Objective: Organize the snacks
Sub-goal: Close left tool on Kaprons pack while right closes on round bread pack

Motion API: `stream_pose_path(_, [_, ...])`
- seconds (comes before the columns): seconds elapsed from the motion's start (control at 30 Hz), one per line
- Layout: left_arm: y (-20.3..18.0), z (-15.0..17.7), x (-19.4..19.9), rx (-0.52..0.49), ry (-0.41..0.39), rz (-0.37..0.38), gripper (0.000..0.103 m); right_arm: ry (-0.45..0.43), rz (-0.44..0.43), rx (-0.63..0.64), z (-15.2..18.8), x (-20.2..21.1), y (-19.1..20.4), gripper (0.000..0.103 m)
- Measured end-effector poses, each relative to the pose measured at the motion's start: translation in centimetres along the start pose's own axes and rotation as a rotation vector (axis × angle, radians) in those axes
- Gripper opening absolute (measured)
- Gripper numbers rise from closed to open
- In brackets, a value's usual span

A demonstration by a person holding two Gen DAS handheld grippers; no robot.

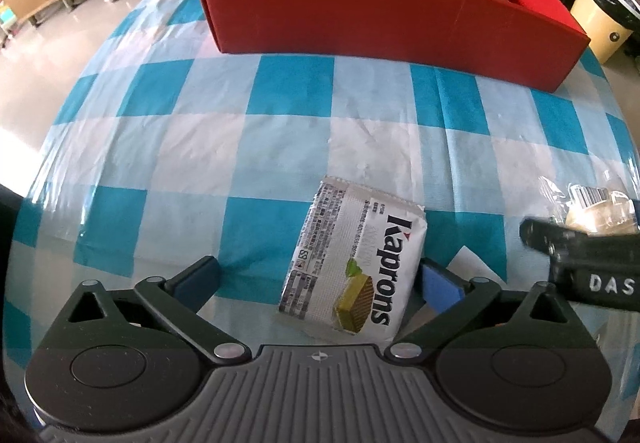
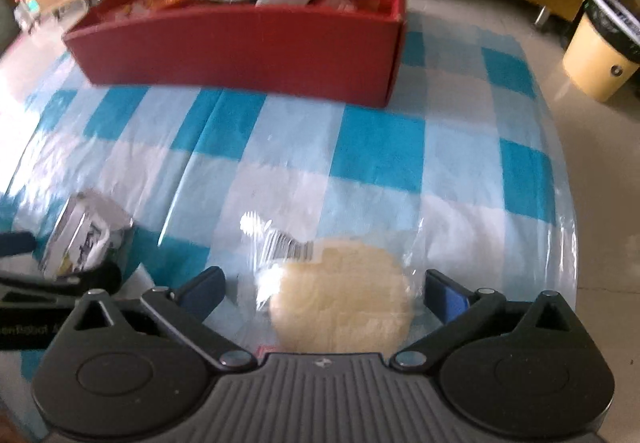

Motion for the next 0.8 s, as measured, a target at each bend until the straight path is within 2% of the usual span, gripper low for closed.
stream_pose_path(0.03, [-0.1,0.0,0.0,-0.002,-0.001,0.000,0.103,-0.015,0.007,0.007,0.1,-0.1,0.0,0.103])
stream_pose_path(0.13, [-0.3,0.0,0.1,-0.005,-0.015,0.002,0.103,0.021,-0.005,0.018,-0.3,0.0,-0.1,0.102])
stream_pose_path(0.27, [-0.3,-0.1,0.0,-0.004,-0.020,0.005,0.103,0.016,0.001,0.047,0.2,1.2,-0.2,0.079])
stream_pose_path(0.33, [-0.3,-0.2,0.2,-0.001,-0.014,0.006,0.099,0.023,-0.014,0.057,0.6,1.6,0.1,0.076])
stream_pose_path(0.4, [-0.5,-0.4,0.6,-0.009,-0.017,0.015,0.083,0.012,-0.034,0.058,0.9,2.5,0.1,0.068])
stream_pose_path(0.47, [-0.8,-0.5,1.2,-0.020,-0.025,0.030,0.068,0.009,-0.065,0.024,0.6,2.9,-0.2,0.067])
stream_pose_path(0.6, [-0.7,-0.5,1.2,-0.013,-0.012,0.030,0.067,-0.002,-0.078,-0.014,0.0,3.2,-0.6,0.066])
stream_pose_path(0.8, [0.7,-1.1,1.9,0.069,-0.014,0.091,0.067,-0.043,-0.128,-0.038,-0.9,4.6,-0.4,0.066])
Point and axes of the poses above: each gripper's, at about its wrist camera, not at the fingertips, and x roughly against the way its jaws point, y to its left, z to its underside, the point moved 4 cm from there along -x, roughly the way its jaws point, and after that the axes turned 9 degrees about -x, right-handed, at the moved point
